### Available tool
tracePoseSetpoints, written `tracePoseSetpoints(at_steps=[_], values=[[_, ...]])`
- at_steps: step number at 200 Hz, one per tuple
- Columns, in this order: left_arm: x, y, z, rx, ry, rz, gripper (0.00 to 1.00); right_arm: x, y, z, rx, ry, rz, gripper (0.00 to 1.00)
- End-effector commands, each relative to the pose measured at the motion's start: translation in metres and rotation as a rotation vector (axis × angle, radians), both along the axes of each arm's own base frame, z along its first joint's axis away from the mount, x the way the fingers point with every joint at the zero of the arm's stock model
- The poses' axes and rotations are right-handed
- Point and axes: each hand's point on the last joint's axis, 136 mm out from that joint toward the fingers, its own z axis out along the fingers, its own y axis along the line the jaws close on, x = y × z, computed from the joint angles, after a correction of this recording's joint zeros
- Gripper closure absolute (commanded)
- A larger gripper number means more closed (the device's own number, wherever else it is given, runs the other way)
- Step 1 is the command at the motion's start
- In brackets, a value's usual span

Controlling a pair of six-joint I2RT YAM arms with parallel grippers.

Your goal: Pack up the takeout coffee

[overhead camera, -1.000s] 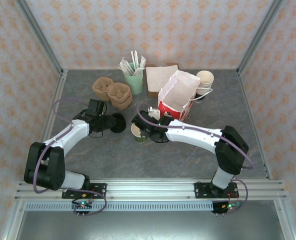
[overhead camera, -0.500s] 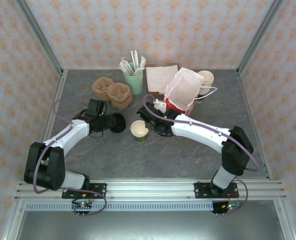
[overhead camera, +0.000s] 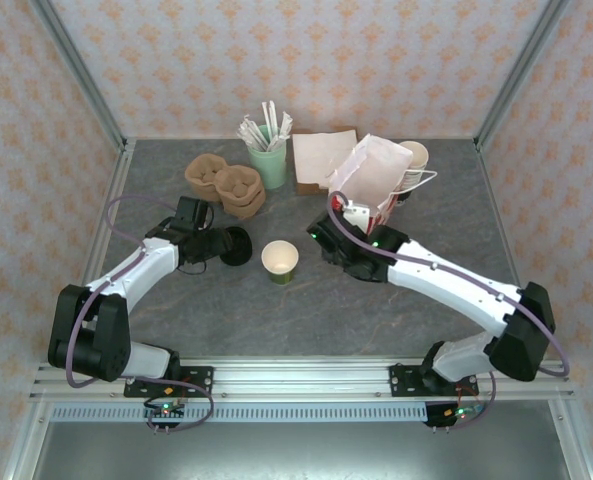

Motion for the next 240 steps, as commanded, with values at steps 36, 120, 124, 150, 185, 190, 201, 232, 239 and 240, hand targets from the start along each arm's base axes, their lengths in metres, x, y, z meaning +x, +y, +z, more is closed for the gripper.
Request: tracePoseSetpoints(at_steps=[36,120,124,150,185,190,201,232,239,240], values=[[0.005,-0.001,0.019,0.017,-0.031,-0.009,0.41,-0.031,-0.009,0.019,0.125,0.031,0.068,0.63],[0.005,-0.001,0.010,0.028,0.012,-0.008,0.56,-0.049,0.039,0.027,0.328,0.072,0.186,0.63],[0.005,-0.001,0.009,0.029,0.015,-0.009,0.56,-0.050,0.041,0.027,0.330,0.074,0.192,0.63],[0.004,-0.003,0.004,0.030,0.034,-0.018,0.58,-0.050,0.051,0.023,0.315,0.086,0.204,0.63],[0.004,-0.006,-0.001,0.033,0.048,-0.025,0.66,-0.049,0.056,0.024,0.317,0.081,0.212,0.63],[0.003,-0.005,-0.001,0.039,0.050,-0.023,0.68,-0.048,0.057,0.025,0.318,0.080,0.212,0.63],[0.004,-0.005,0.000,0.042,0.044,-0.021,0.72,-0.048,0.057,0.025,0.315,0.081,0.215,0.63],[0.003,-0.005,0.002,0.045,0.048,-0.027,0.78,-0.048,0.057,0.025,0.309,0.081,0.212,0.63],[0.004,-0.005,0.002,0.045,0.045,-0.027,0.78,-0.048,0.057,0.025,0.309,0.080,0.213,0.63],[0.004,-0.005,0.002,0.044,0.045,-0.028,0.78,-0.048,0.056,0.025,0.307,0.081,0.213,0.63]])
